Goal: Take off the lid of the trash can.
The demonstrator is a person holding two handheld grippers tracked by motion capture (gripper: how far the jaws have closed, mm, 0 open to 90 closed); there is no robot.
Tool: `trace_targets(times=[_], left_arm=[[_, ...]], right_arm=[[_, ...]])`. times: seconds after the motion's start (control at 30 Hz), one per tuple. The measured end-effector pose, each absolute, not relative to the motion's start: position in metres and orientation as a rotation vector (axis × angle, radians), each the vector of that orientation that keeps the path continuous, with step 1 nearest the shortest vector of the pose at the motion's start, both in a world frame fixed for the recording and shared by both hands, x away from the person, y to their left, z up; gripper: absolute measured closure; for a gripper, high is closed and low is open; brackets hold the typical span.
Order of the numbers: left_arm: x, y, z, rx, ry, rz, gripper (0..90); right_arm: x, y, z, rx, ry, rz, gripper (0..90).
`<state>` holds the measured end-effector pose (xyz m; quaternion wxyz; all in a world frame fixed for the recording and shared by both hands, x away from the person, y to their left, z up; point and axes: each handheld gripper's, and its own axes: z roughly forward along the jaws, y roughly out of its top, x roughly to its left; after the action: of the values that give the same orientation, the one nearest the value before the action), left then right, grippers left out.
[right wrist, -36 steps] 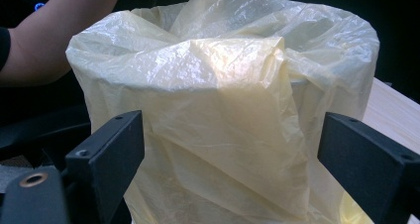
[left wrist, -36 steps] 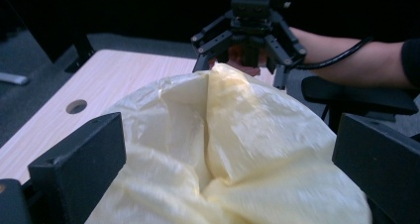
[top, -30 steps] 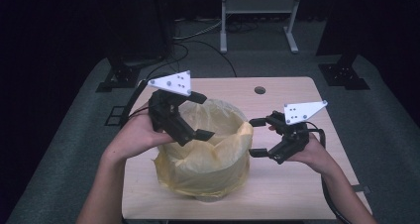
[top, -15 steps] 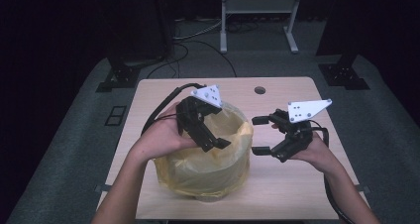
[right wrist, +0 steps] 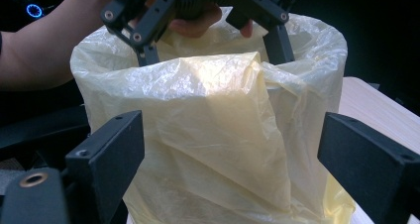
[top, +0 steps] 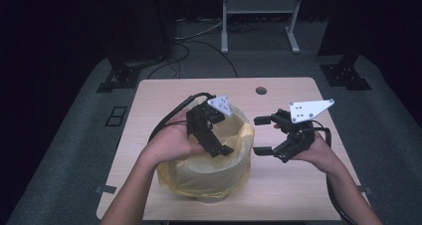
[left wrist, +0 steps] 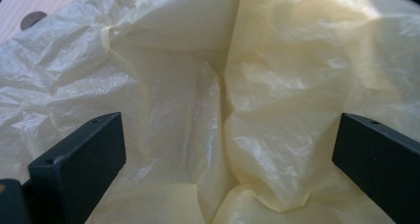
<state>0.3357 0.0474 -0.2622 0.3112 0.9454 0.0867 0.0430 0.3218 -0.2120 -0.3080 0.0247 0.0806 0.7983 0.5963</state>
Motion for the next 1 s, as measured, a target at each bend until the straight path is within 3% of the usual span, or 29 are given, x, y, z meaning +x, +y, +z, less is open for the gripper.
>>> trace_targets(times=[1.0], left_arm=[[0.344,0.027,-0.294,2.662,0.298,0.06,0.0]], right_arm=[[0.32,-0.218,-0.308,0.258,2.453,1.852,9.6]])
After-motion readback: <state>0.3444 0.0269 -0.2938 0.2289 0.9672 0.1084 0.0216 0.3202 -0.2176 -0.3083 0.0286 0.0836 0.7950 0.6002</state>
